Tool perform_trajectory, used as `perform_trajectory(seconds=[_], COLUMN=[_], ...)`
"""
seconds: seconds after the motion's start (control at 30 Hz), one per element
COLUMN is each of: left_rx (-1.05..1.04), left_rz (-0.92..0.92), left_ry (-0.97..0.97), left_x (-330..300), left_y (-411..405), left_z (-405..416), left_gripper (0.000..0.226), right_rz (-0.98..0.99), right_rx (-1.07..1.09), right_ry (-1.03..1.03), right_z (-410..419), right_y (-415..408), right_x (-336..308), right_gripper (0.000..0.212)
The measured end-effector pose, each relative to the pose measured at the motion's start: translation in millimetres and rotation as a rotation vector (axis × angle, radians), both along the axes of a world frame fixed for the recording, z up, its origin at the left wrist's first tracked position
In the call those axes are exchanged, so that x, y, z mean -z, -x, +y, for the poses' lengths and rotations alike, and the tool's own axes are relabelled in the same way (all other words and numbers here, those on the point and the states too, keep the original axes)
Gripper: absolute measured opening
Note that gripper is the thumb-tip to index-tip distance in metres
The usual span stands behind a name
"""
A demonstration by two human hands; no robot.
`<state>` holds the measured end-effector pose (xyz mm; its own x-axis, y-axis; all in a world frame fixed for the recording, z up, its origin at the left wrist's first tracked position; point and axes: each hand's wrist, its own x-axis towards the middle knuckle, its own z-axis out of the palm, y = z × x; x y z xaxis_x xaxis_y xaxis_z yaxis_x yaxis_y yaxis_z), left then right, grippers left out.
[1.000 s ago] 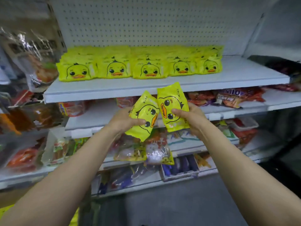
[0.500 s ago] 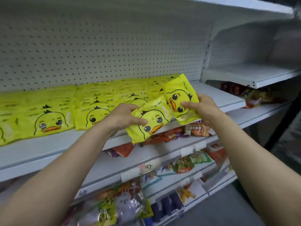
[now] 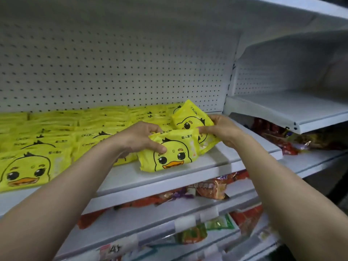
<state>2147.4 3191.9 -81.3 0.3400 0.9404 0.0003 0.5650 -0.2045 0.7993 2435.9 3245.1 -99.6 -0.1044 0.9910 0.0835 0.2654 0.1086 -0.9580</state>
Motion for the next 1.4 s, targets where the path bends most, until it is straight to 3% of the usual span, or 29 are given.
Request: perform_trajectory(seconds=[0.3,0.43,0.53,0.73,0.93,1.13,1.2,1.3,1.33,1.4], left_rx=[-0.099,-0.147,-0.204,-0.284,-0.311,-0.313,-0.313,-0.322,-0.33,-0.34], left_rz=[0.101,0.06,0.075,-0.033,-0.108,-0.106,-0.096,-0.071,-0.058,-0.021], left_ry=[0.027,0.055,0.036,0.014,0.014,-0.018,-0.03,-0.048,-0.05,-0.066], left_x=[7.8,10.4,7.6,5.7,4.5,2.8,2.0,-1.1,-2.3,-5.2], left_y=[-62.1,-76.8,-82.7,-88.3,-92.0,-92.4,-95.3,-101.1,-103.7,-110.0], left_z=[38.1,41.6,48.2,59.4,61.4,68.7,72.1,78.3,80.7,85.3], left_gripper=[0.052,0.037,0.039,0.039,0.037,0.031,0.032,0.034,0.035,0.035], right_rz=[-0.309,-0.517,-0.7,-0.849,-0.894,-0.97,-0.857,-0.41,-0.342,-0.449], right_rx=[-0.277,-0.358,-0.372,-0.355,-0.28,-0.181,-0.175,-0.408,-0.544,-0.731], right_ry=[-0.004,-0.045,-0.158,-0.379,-0.433,-0.496,-0.514,-0.342,-0.237,-0.152], right_z=[98.5,134.9,159.9,192.9,213.5,210.8,200.3,163.6,149.2,125.4], right_y=[-59.9,-59.2,-48.8,-22.2,-9.6,-11.0,-12.0,-15.8,-18.5,-23.6], right_x=[-10.4,-12.4,-12.8,-16.0,-9.6,-3.7,-10.0,-36.5,-45.2,-57.5], right_gripper=[0.033,0.031,0.032,0.038,0.067,0.073,0.062,0.04,0.035,0.035])
